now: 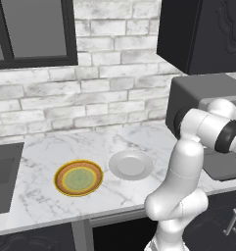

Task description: Open the toaster oven door. Place the bread on the top rack in the toaster oven and place the steak on the bottom rack.

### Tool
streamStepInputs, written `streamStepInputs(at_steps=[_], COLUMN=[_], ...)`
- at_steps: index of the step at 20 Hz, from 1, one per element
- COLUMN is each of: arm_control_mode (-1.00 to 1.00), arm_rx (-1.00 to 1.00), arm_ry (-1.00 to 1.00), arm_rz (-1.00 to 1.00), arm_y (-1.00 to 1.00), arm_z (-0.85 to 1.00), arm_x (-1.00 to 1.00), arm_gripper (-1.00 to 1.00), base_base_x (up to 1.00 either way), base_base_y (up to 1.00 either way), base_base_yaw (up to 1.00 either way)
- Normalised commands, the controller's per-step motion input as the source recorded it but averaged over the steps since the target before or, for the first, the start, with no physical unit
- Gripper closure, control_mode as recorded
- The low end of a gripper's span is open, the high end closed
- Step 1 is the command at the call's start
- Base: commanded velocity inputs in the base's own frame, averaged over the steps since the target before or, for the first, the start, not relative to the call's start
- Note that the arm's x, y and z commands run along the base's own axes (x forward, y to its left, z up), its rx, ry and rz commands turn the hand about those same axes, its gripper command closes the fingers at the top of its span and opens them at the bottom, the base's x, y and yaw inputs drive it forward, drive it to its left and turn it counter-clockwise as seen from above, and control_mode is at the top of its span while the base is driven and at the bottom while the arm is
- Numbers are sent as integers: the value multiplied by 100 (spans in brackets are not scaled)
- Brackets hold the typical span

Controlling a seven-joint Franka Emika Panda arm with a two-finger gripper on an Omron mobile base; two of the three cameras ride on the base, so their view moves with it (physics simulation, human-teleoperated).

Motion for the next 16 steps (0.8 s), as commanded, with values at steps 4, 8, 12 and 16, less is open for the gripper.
streamStepInputs(at_steps=[4, 8, 12, 16], arm_control_mode=[-100, -100, -100, -100], arm_rx=[0, 1, 1, 2], arm_ry=[0, 0, 0, 0], arm_rz=[-7, -6, -5, -5], arm_y=[18, 24, 26, 32], arm_z=[0, 0, 0, 1], arm_x=[38, 37, 39, 42], arm_gripper=[-100, -100, -100, -100], base_base_x=[0, 0, 0, 0], base_base_y=[0, 0, 0, 0], base_base_yaw=[0, 0, 0, 0])
